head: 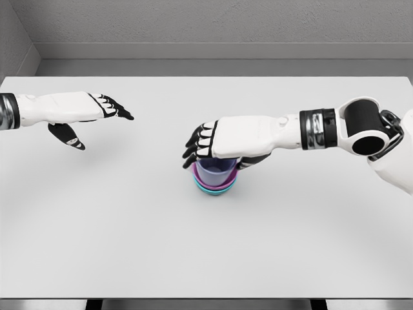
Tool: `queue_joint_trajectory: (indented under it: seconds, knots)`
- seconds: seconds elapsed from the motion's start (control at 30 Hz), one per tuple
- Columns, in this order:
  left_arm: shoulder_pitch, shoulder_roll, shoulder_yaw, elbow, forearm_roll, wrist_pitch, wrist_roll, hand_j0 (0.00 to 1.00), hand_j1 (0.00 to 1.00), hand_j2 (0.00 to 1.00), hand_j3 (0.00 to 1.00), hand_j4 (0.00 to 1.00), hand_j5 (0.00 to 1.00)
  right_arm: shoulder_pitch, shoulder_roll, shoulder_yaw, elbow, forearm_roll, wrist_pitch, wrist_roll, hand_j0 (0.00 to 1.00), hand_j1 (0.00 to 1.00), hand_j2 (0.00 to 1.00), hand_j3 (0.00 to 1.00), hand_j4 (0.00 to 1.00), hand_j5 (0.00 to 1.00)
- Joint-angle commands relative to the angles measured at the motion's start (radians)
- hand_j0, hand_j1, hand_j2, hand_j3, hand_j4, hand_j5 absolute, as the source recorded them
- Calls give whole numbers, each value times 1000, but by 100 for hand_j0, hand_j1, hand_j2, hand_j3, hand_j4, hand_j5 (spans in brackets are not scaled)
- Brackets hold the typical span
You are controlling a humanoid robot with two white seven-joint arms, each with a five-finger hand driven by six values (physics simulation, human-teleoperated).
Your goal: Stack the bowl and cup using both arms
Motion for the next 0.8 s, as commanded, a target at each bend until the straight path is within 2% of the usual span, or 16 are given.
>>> queue_joint_trajectory:
  seconds: [0.0,0.07,0.13,0.2,0.27,0.33,0.5,0.57,0.77]
  knots:
    - [0,1,1,0,6,3,0,100,100,100,100,100,100,0,-1,-4,0,-6,3,0,100,100,100,100,100,100]
    - [0,1,1,0,6,3,0,100,100,100,100,100,100,-6,-3,-24,0,-10,3,0,100,100,100,100,100,100]
    - [0,1,1,0,6,3,0,100,100,100,100,100,100,0,-11,-82,0,-17,3,0,100,100,100,100,100,100]
    - [0,1,1,1,6,3,0,100,100,100,100,100,100,3,-35,-156,0,-21,3,0,100,100,100,100,100,100]
    - [0,1,1,1,6,3,0,100,100,100,100,100,100,21,-63,-168,5,-24,3,0,100,100,100,100,100,100]
    - [0,1,1,1,6,3,0,100,100,100,100,100,100,58,-74,-249,43,-26,3,0,100,100,100,100,100,100]
    - [0,-1,1,14,6,3,0,100,100,100,100,100,100,84,-98,-337,151,-47,3,0,100,100,100,100,100,100]
    - [0,-4,1,53,6,3,0,100,100,100,100,100,100,97,-98,-340,172,-47,3,0,100,100,100,100,100,100]
    - [15,-2,-1,58,6,3,0,100,100,100,100,100,100,110,-97,-331,192,-47,3,0,100,100,100,100,100,100]
